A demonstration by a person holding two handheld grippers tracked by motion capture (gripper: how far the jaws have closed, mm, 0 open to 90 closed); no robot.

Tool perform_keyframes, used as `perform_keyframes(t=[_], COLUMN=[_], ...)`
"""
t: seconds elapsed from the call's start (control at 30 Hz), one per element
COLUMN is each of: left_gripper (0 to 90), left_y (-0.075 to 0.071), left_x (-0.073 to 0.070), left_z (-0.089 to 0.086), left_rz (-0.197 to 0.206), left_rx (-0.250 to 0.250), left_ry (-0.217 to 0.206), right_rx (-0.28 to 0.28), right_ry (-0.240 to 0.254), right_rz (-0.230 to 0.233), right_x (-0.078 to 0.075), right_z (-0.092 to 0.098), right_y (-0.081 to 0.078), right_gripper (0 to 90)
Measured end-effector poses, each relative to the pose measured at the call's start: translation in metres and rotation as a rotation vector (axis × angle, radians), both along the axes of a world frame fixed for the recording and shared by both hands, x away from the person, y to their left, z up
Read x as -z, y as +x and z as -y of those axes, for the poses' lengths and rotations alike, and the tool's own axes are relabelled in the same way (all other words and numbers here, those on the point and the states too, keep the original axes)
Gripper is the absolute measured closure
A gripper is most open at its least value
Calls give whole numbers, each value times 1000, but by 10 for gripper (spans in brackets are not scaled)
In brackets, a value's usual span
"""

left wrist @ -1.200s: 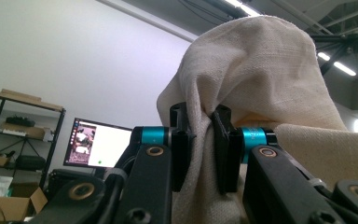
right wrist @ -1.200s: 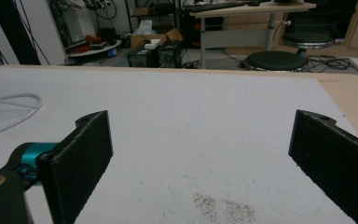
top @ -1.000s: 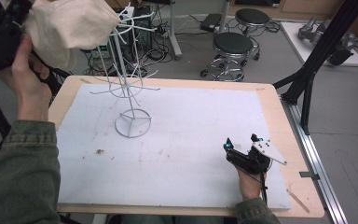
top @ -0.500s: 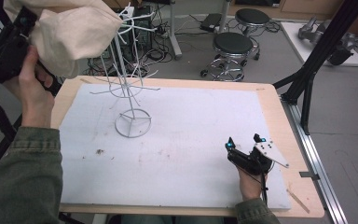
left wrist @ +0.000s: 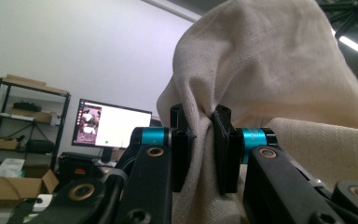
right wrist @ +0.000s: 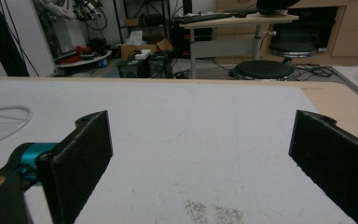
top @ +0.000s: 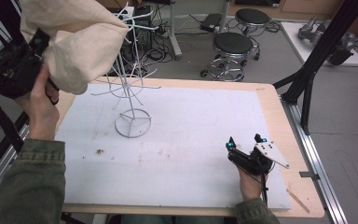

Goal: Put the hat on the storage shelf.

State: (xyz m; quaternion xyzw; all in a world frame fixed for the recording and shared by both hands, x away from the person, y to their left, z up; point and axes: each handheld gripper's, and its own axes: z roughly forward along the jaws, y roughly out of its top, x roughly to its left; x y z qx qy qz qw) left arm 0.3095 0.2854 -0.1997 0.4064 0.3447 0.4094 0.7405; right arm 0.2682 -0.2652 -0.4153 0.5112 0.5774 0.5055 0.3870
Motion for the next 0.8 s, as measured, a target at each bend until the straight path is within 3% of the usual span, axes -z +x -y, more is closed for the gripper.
perform_keyframes(t=[0.2, 0.37, 0.53, 0.8], left_gripper=[792, 789, 788, 779], left_y=[1, 2, 8, 11], left_x=[20, 41, 65, 77], left_z=[-3, 0, 4, 5], left_rz=[-20, -9, -69, -89], left_rx=[-4, 3, 9, 12], left_ry=[0, 32, 54, 57], right_rx=[0, 0, -6, -5], right_ry=[5, 6, 5, 3], right_rz=[-4, -7, -11, -8], right_x=[0, 0, 0, 1], right_z=[-1, -1, -2, -1], right_y=[0, 0, 0, 1], right_gripper=[51, 51, 51, 51])
